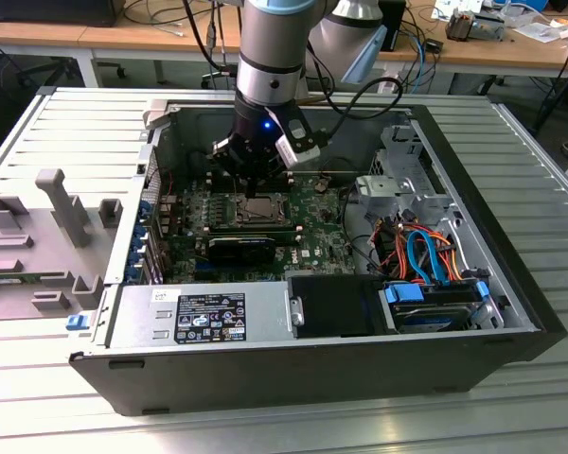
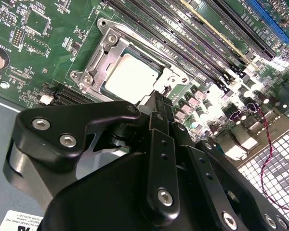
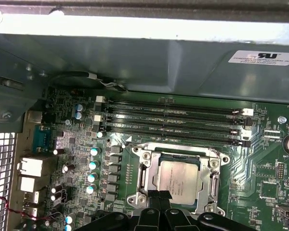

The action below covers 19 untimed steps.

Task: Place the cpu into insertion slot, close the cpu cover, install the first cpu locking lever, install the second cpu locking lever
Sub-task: 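Install the first cpu locking lever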

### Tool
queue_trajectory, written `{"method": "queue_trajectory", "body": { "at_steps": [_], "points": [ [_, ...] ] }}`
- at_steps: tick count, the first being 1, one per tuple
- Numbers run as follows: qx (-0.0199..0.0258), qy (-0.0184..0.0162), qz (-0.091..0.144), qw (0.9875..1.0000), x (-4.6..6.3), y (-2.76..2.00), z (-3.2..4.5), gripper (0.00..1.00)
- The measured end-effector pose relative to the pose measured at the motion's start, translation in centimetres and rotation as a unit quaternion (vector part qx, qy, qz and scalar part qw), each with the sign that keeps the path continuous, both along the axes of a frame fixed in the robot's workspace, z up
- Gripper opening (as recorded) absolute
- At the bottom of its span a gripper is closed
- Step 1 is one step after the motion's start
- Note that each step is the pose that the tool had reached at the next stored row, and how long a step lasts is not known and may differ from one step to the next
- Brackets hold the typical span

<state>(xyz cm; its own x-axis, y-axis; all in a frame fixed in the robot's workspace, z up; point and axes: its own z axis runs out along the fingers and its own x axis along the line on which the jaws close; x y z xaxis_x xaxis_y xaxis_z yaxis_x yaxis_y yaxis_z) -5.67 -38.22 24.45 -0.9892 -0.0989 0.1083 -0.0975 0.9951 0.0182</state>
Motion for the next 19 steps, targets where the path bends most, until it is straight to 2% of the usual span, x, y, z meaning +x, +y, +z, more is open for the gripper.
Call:
{"method": "queue_trajectory", "body": {
  "at_steps": [1,4,5,6,7,14,15,19],
  "points": [
    [-0.0005,-0.0075,0.000,1.0000,0.0,-0.01,0.00,0.11],
    [-0.0006,-0.0260,0.000,0.9997,0.0,0.00,-0.06,0.11],
    [-0.0008,-0.0311,0.000,0.9995,0.0,0.00,-0.07,0.11],
    [-0.0009,-0.0387,0.000,0.9993,0.0,0.00,-0.09,0.11],
    [-0.0009,-0.0432,0.000,0.9991,0.0,0.00,-0.10,0.11],
    [-0.0007,-0.0437,0.000,0.9990,0.0,0.00,-0.10,0.11],
    [-0.0009,-0.0437,-0.021,0.9988,-0.2,0.00,0.49,0.11],
    [-0.0010,-0.0443,-0.022,0.9988,-1.0,0.00,0.59,0.11]
  ]
}}
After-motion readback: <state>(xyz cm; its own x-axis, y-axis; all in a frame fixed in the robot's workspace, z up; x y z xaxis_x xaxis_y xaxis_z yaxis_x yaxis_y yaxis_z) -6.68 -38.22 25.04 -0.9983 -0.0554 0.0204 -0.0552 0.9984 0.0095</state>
